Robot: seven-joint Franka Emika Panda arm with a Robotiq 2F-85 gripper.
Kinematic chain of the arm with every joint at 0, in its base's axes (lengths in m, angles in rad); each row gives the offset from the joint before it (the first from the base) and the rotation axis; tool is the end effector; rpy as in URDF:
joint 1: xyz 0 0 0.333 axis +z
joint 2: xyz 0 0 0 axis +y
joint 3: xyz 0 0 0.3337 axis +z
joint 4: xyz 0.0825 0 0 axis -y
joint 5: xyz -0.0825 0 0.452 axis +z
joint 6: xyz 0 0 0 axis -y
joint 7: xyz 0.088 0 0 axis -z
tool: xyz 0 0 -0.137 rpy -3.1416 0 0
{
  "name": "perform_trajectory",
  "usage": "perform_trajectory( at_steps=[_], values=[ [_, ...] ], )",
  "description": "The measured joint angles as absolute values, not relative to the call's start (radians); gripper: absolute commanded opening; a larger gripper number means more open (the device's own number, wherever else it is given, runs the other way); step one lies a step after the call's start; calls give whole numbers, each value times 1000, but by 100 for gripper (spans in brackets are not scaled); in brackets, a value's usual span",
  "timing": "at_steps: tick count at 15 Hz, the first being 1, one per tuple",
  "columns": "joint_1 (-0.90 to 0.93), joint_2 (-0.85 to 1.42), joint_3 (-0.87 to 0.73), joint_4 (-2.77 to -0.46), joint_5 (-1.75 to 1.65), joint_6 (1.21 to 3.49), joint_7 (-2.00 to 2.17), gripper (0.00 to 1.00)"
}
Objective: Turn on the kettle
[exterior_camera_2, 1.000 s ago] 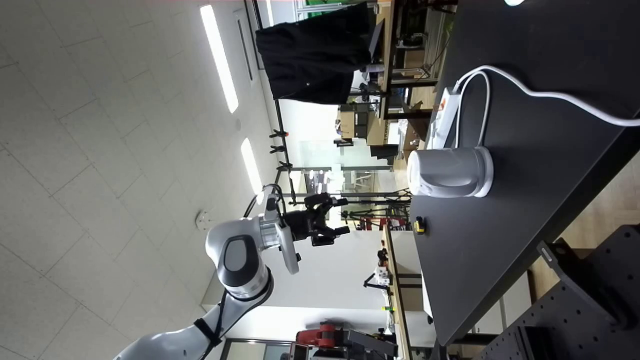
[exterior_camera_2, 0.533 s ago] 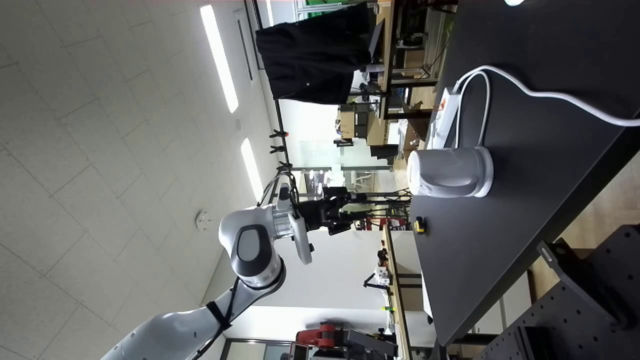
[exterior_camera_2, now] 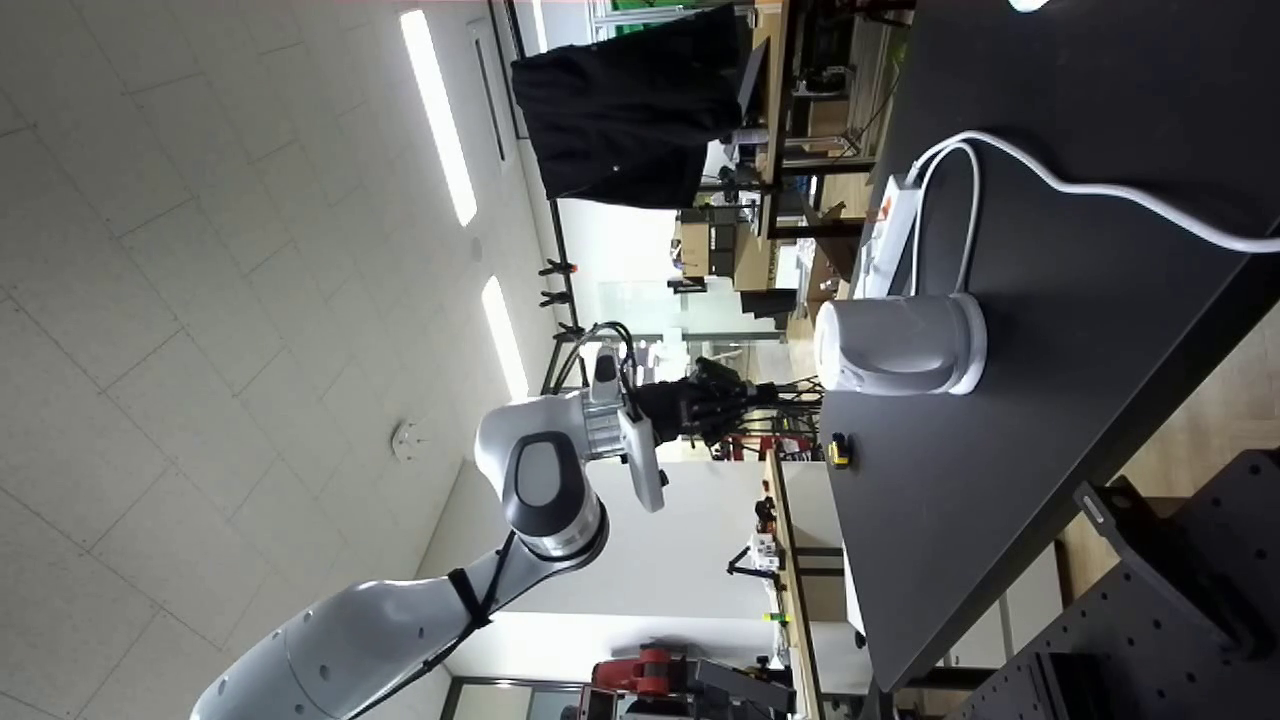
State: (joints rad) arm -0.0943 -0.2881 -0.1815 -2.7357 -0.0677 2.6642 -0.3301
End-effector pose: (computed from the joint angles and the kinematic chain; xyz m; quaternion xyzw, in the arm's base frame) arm 0.4369 -0.1155 0.2649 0.9927 0.0561 0.1038 0.0249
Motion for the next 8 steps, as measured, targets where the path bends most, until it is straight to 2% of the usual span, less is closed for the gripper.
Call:
perform_trajectory(
  at_steps=[8],
  values=[
    [-111,-136,-191,-2730,-60,2749,-330,0]
  ],
)
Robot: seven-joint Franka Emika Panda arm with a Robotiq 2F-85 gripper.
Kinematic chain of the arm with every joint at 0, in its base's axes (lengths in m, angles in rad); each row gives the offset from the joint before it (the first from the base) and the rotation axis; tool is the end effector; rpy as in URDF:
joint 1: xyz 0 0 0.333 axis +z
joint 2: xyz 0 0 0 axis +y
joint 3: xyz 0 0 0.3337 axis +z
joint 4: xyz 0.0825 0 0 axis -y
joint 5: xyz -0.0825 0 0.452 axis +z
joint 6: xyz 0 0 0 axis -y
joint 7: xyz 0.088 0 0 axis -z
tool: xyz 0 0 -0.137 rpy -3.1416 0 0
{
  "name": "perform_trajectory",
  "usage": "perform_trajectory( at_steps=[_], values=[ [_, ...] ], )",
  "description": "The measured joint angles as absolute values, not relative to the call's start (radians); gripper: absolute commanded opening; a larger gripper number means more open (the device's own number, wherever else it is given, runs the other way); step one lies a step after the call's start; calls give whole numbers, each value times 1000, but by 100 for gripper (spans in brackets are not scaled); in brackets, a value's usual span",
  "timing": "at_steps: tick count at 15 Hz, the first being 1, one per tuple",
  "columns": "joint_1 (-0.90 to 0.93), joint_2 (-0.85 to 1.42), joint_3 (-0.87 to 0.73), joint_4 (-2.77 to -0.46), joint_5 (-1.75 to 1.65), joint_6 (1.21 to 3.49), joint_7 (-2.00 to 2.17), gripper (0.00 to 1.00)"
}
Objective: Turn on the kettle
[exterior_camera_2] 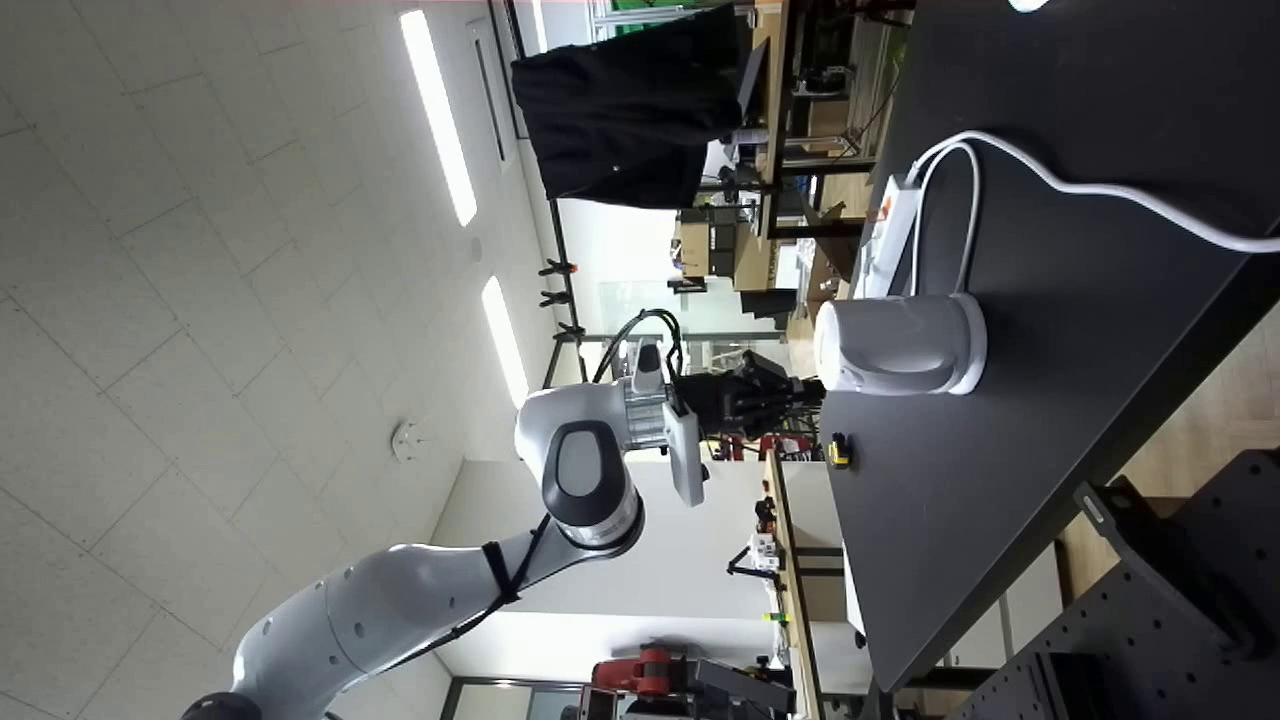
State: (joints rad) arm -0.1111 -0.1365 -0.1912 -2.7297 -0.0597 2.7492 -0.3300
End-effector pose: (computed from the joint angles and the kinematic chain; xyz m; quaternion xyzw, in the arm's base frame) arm 0.4315 -0.1286 0.2094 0.9962 0.0403 0.0730 0.0245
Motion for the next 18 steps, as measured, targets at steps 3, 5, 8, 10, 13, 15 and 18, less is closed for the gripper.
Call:
perform_trajectory(
  at_steps=[3,5,8,10,13,15,18],
  values=[
    [-113,-99,-191,-2720,-57,2768,-330,0],
    [-113,-81,-191,-2713,-54,2778,-330,0],
    [-113,-62,-191,-2707,-37,2793,-335,0],
    [-112,-51,-189,-2706,-27,2803,-337,0],
    [-112,-35,-183,-2705,-8,2820,-348,0],
    [-112,-23,-175,-2704,7,2836,-356,0],
    [-112,-5,-163,-2704,29,2860,-368,0]
  ],
)
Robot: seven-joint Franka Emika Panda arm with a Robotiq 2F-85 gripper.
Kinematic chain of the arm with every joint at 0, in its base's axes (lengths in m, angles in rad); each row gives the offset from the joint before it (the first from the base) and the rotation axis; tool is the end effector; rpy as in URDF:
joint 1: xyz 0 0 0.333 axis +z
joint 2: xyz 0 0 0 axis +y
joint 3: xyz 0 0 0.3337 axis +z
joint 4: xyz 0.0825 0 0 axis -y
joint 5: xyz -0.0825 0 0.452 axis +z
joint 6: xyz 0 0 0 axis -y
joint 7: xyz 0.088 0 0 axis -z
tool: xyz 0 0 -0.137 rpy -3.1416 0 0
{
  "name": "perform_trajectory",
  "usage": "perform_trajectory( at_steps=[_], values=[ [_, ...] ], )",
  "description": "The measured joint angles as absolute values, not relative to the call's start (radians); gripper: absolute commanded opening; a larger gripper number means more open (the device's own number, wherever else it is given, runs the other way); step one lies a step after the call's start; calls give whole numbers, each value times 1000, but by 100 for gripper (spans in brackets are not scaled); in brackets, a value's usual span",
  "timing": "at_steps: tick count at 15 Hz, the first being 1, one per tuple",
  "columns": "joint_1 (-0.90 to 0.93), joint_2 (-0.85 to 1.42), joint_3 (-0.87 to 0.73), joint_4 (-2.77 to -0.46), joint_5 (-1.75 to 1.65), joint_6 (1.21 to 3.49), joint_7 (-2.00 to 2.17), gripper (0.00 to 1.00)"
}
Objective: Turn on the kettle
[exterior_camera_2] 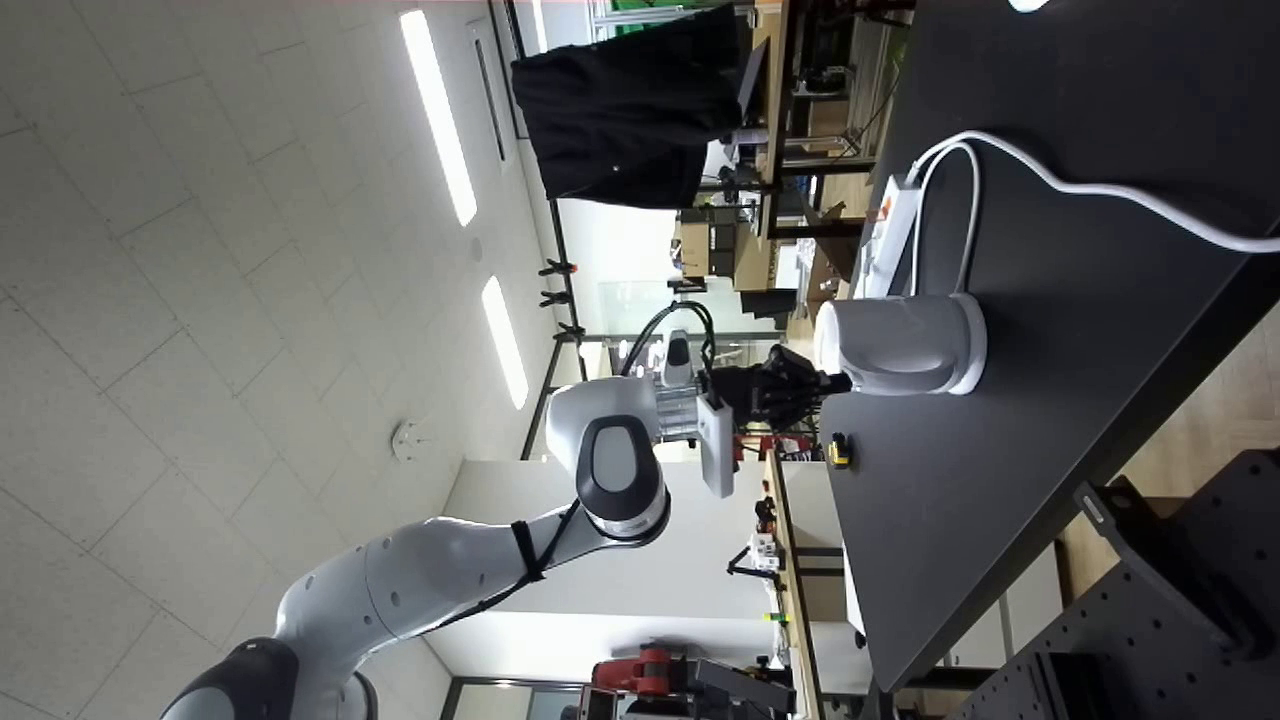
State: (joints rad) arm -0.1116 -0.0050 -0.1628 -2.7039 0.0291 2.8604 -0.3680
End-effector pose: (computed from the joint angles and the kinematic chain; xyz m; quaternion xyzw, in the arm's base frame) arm 0.4404 -0.1252 0.1729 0.9962 0.0330 0.0782 0.0202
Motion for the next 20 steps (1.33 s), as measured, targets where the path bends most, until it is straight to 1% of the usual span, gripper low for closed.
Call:
perform_trajectory(
  at_steps=[6,13,20],
  values=[
    [-110,29,-146,-2703,94,2927,-418,0],
    [-110,33,-137,-2703,182,2939,-492,0],
    [-112,48,-155,-2751,145,3090,-490,0]
  ],
)
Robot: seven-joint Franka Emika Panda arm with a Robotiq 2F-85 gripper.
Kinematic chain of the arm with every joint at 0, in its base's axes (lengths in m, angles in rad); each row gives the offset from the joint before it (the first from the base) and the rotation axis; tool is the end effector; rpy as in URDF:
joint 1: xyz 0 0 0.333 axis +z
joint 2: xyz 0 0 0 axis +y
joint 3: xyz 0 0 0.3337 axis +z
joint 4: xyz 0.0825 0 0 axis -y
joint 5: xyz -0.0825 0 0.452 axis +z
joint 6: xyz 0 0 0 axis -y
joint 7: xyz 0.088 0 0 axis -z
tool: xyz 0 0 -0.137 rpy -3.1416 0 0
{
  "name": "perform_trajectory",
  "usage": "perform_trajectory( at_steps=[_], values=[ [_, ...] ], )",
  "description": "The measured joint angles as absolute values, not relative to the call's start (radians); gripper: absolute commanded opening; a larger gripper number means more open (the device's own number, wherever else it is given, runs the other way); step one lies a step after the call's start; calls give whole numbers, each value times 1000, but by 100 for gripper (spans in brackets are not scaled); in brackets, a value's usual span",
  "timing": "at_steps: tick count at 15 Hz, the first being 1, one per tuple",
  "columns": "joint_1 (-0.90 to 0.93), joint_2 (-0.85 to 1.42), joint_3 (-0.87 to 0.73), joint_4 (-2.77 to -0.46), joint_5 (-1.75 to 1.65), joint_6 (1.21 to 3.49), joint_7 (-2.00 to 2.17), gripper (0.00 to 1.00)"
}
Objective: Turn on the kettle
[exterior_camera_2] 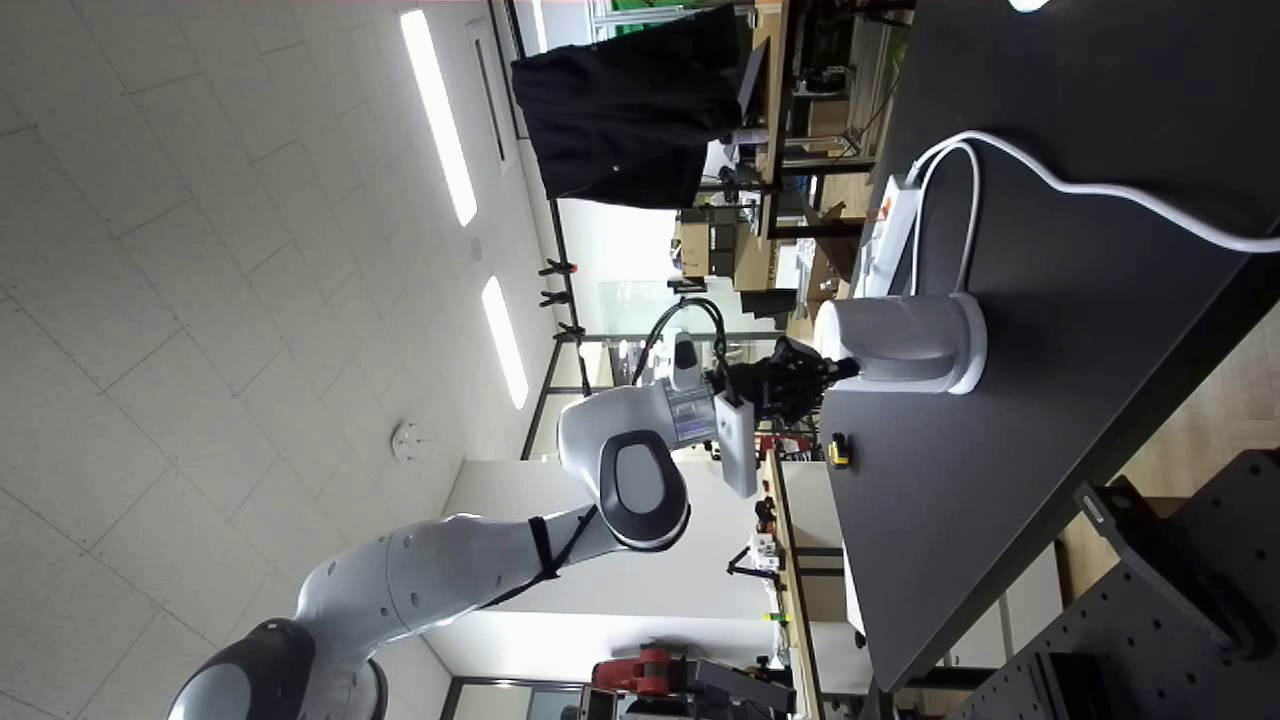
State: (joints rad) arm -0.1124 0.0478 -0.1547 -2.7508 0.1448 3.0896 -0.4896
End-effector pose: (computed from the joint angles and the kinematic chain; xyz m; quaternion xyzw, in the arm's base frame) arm 0.4316 -0.1314 0.1585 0.9886 0.0397 0.1388 0.0438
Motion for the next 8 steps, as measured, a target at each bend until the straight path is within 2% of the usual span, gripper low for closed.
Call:
perform_trajectory(
  at_steps=[8],
  values=[
    [-108,75,-157,-2775,205,3209,-477,0]
  ],
)
